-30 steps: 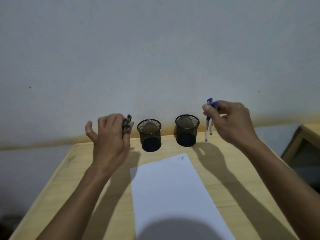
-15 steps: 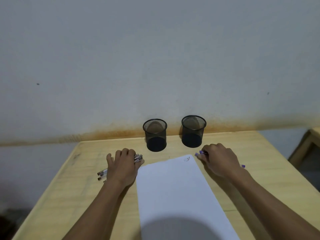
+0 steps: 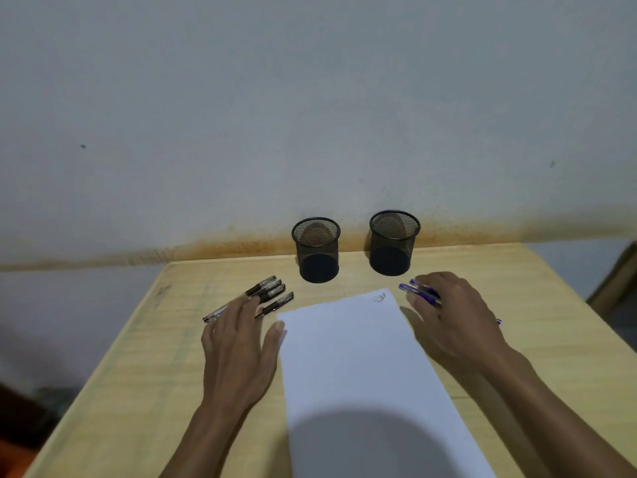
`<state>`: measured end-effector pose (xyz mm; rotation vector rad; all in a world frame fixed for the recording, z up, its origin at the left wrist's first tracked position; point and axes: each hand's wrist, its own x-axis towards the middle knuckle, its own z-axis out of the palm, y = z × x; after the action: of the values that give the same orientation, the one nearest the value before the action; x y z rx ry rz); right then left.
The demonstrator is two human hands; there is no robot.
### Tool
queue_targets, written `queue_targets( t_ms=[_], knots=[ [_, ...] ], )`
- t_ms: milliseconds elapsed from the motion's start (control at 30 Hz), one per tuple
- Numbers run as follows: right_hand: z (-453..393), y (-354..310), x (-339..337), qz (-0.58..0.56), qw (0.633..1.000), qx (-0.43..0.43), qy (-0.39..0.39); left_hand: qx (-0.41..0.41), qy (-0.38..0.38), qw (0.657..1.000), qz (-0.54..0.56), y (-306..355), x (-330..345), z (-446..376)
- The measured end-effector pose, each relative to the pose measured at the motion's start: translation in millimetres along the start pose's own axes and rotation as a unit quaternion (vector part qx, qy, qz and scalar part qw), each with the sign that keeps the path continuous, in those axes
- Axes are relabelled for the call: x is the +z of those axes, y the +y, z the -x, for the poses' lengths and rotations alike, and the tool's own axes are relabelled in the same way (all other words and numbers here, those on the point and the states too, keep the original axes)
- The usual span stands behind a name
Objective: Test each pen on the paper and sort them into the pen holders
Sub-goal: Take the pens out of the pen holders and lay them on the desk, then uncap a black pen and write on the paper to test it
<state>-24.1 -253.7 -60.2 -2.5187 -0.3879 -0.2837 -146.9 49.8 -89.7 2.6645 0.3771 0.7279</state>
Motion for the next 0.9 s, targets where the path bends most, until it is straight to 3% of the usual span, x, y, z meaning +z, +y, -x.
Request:
queue_targets(
  t_ms=[167, 367, 667, 900],
  knots=[
    [27.2, -42.3, 12.6, -0.054, 0.998, -0.044, -0.001, 0.006, -0.017, 0.999, -0.034, -5.2, -12.6, 39.0],
    [15.1, -113.3, 47.4, -0.060, 0.987, -0.131, -0.072, 0.000, -0.045, 0.996, -0.073, -14.5, -12.7, 52.5],
    [-42.5, -177.9, 109.0, 0.154, 0.912, -0.355, -0.134, 0.008, -0.046, 0.995, -0.086, -17.4, -8.8, 51.7],
    [-46.3, -186.1, 116.4, 0.196, 0.867, -0.438, -0.133, 0.011, -0.028, 0.997, -0.073, -16.4, -8.5, 50.4]
  ],
)
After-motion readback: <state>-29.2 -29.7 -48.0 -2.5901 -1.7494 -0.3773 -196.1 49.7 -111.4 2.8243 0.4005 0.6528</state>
